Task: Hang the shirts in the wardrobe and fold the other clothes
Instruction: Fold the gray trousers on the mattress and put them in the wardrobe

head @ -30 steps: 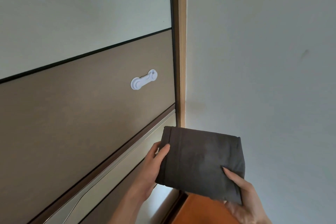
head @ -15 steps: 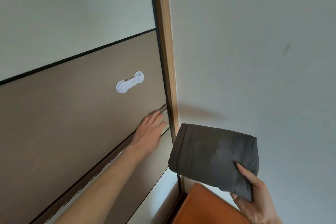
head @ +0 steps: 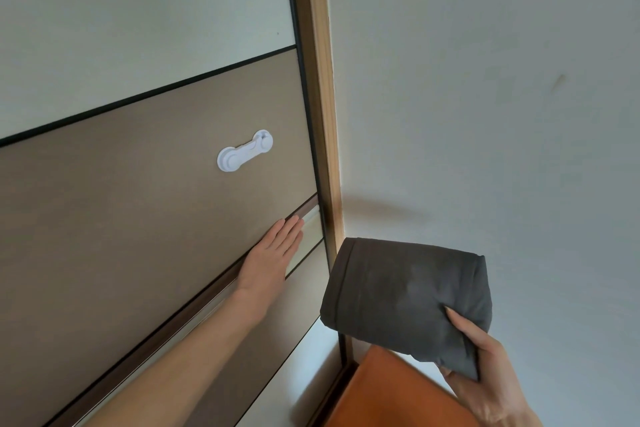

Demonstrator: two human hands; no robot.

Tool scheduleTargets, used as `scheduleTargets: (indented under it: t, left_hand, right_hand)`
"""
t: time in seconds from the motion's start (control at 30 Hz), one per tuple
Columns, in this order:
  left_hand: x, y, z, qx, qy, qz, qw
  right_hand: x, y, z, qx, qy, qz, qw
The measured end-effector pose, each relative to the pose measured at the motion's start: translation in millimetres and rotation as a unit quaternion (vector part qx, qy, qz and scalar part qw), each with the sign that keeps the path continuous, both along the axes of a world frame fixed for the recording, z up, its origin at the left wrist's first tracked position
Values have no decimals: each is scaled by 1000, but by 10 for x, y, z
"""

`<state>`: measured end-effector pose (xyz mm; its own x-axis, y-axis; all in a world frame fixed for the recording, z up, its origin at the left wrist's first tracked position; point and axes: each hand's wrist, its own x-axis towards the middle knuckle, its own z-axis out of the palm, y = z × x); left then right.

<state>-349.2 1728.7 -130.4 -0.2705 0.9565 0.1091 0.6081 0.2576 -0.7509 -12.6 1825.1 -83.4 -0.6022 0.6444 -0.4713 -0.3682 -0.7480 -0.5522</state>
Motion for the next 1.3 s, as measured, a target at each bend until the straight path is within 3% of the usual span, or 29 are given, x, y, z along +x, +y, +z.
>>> scheduleTargets:
  t: [0.47, 0.73, 0.87, 1.0, 1.13, 1.3]
  left_hand:
    - [49, -436, -15, 9, 15, -2, 1000]
    - [112, -835, -27, 48, -28, -2, 998]
    - [119, -1005, -95, 92, -109, -34, 989]
    - [110, -979, -120, 36, -133, -22, 990]
    - [106, -720, 5, -39, -32, -14, 999]
    - [136, -353, 167, -182, 60, 21, 981]
  right_hand:
    - [-173, -159, -52, -7, -2, 2, 1000]
    - [-214, -204, -140, -37, -31, 1, 999]
    - [-225, -213, -241, -45, -68, 10, 997]
    - [-215, -173, -295, -51, -109, 19, 993]
    - [-207, -91, -308, -47, -134, 25, 990]
    - [-246, -81, -331, -35, -118, 13, 992]
